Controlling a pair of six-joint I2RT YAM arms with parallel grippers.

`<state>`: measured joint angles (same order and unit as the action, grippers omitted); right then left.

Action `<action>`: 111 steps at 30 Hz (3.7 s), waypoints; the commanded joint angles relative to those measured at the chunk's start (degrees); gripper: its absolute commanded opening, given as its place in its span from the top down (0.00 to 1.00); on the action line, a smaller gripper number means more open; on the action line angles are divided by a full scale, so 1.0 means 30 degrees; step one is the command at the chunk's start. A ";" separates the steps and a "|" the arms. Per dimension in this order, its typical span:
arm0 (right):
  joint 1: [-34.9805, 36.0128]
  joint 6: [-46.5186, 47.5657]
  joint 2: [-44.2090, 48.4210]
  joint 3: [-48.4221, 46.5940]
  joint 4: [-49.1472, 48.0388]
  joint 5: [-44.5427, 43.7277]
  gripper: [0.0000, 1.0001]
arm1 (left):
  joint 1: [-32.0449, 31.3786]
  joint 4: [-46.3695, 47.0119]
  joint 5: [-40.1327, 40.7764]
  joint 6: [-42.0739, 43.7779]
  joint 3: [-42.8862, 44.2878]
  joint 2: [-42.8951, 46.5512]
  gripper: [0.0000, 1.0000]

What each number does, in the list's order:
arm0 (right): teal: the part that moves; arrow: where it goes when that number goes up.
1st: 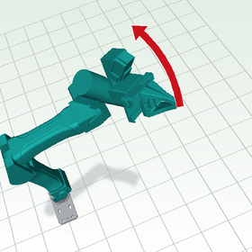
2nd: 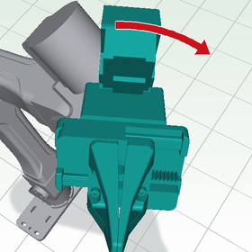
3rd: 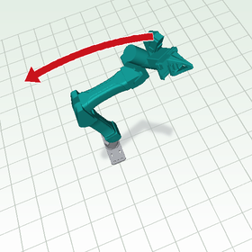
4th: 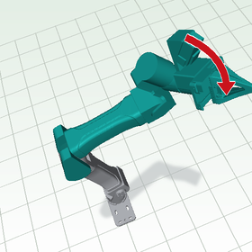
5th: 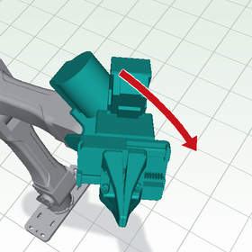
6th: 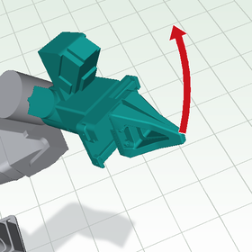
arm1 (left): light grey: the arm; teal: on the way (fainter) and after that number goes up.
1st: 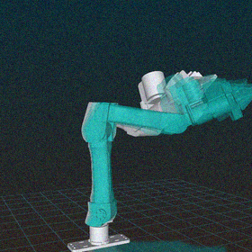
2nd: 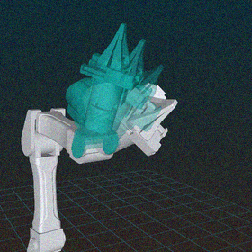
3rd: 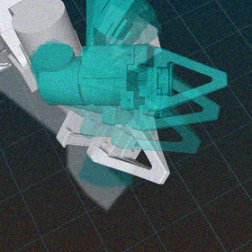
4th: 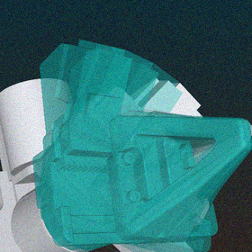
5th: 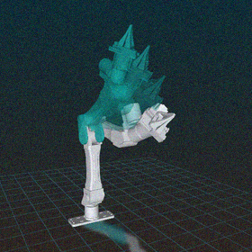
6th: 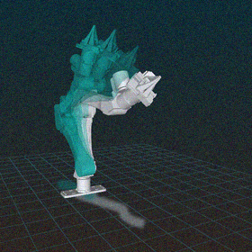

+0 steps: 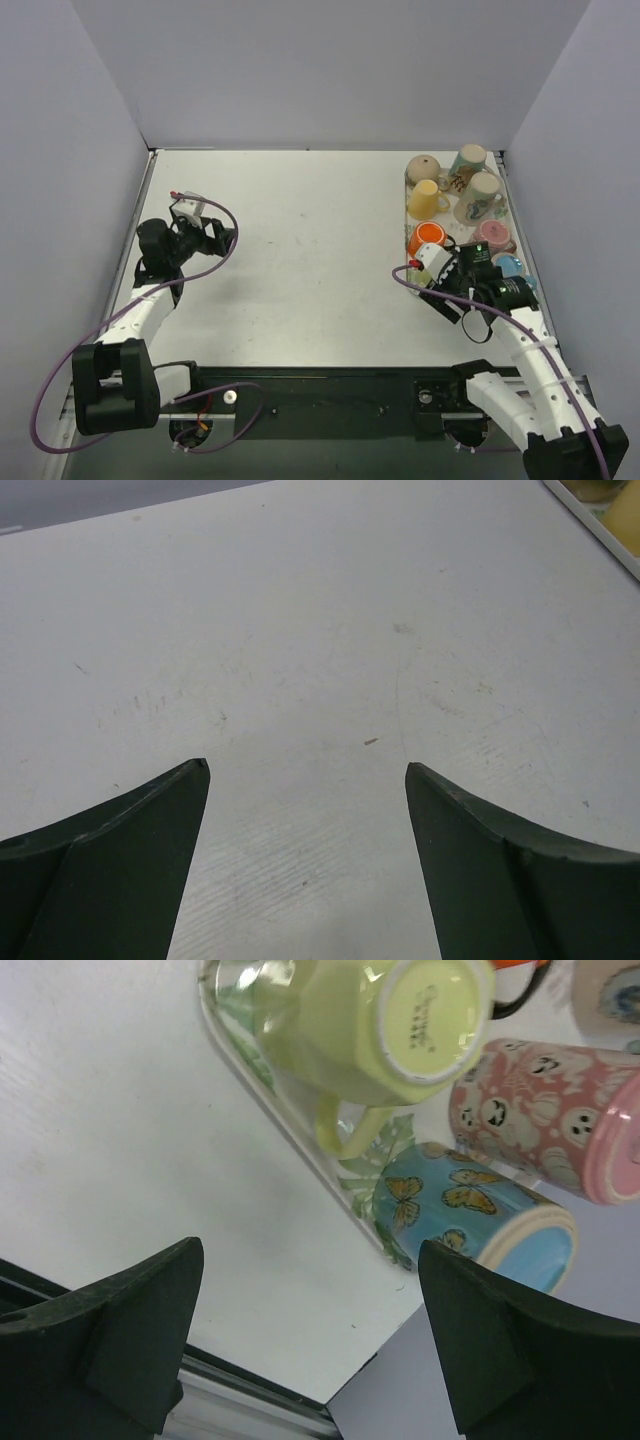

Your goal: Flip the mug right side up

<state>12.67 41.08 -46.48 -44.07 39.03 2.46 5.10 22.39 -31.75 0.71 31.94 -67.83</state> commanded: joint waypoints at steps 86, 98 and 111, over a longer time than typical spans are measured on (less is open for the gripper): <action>1.1007 -1.0499 -0.3636 -0.5607 -1.5908 0.2814 1.00 | -0.4073 1.0840 -0.9751 -2.5104 0.5437 -0.1322 0.12; 1.1833 -1.0910 -0.4985 -0.6314 -1.7871 0.3956 1.00 | -0.5215 1.4743 -0.9690 -2.9416 0.3942 -0.1939 0.22; 1.1804 -1.0617 -0.5103 -0.6519 -1.8631 0.4744 1.00 | -0.6388 1.8669 -0.9720 -3.3547 0.3942 -0.2293 0.39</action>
<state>48.05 9.61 -62.59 -59.33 -4.36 13.37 -12.49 69.17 -60.90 -94.15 43.07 -76.71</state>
